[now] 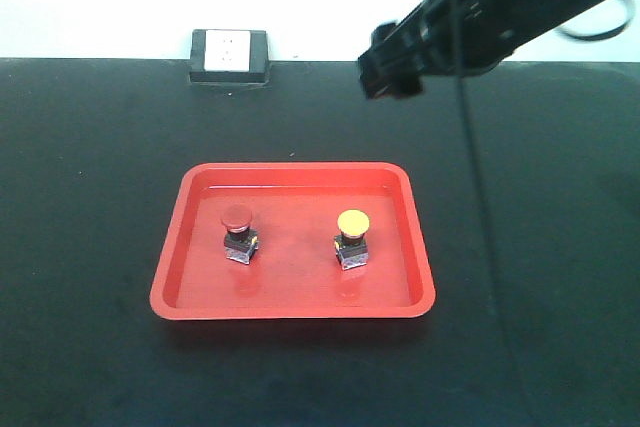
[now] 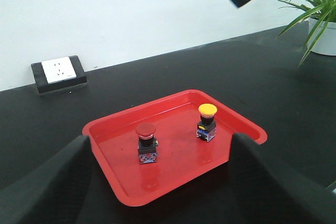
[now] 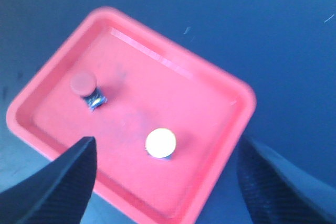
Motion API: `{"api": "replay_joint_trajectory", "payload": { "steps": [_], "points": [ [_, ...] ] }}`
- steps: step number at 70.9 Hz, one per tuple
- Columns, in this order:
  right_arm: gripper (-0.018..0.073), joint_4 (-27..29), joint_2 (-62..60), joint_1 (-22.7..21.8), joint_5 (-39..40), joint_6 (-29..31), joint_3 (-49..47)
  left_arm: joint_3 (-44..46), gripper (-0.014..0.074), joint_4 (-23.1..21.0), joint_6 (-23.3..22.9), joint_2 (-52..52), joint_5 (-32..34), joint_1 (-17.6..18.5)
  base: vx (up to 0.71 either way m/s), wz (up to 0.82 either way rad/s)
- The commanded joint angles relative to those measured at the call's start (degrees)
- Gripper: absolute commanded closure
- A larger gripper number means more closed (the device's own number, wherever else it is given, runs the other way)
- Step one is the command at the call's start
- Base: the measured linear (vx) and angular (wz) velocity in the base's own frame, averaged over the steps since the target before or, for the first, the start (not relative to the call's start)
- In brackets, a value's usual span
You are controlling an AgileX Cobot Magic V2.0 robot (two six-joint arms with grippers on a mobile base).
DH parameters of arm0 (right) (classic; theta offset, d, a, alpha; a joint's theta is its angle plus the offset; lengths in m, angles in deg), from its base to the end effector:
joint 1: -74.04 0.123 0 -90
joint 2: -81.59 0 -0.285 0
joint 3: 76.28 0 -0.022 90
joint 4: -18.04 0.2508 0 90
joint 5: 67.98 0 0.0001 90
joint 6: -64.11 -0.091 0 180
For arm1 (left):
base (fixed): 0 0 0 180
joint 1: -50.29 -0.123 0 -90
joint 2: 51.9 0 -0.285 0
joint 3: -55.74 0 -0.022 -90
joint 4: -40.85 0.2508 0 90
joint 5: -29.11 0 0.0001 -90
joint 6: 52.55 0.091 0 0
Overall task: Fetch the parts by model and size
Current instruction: 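Open the right gripper and lift it away from the yellow button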
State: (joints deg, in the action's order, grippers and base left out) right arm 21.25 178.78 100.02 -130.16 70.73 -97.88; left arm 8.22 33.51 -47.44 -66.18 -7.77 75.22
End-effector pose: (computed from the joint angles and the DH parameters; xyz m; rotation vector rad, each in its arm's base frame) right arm 0.2984 0.1504 0.4222 -0.6697 2.3204 0.2278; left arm 0.0190 -0.0165 0.3178 0.4188 1.6828 -0.3973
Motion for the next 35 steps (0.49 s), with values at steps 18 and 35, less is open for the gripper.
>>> {"api": "replay_joint_trajectory", "payload": {
  "steps": [18, 35],
  "points": [
    [0.0027, -5.68, -14.35, -0.39, 6.23, -1.61, 4.4, 1.17, 0.0073, -0.73, 0.15, -0.67, 4.51, 0.11, 0.0, 0.0],
    [0.0028, -7.17, -35.28, -0.39, 18.47, -2.95, 29.05, 1.17, 0.0073, -0.73, 0.15, -0.67, 4.51, 0.11, 0.0, 0.0]
  ]
}}
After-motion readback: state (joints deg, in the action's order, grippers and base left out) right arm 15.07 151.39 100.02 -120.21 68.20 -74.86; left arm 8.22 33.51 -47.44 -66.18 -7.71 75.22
